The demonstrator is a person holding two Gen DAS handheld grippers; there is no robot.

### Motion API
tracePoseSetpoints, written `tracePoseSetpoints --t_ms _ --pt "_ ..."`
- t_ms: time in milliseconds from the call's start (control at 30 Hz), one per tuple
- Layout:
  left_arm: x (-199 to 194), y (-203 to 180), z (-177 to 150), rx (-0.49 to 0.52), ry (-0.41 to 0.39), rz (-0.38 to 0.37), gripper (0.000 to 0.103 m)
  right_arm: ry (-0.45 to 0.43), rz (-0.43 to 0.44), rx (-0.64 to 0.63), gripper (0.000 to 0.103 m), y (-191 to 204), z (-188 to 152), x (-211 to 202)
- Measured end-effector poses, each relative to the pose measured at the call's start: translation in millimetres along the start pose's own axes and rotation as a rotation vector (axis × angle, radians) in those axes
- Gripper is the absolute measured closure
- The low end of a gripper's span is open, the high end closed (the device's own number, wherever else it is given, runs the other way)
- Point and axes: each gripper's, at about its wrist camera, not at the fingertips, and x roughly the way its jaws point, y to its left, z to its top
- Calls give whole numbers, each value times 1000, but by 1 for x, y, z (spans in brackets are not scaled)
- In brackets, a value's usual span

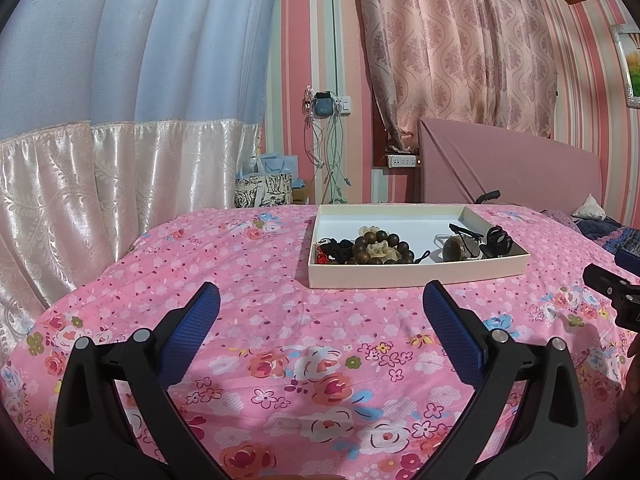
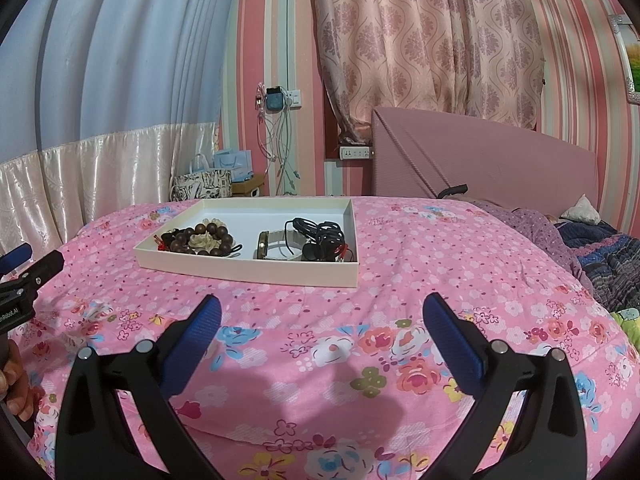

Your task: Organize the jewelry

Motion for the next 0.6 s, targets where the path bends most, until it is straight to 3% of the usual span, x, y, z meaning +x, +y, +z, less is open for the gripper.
tracePoseSetpoints --t_ms 600 --pt "1 1 -1 -5 2 2 3 -1 0 1 2 0 0 0"
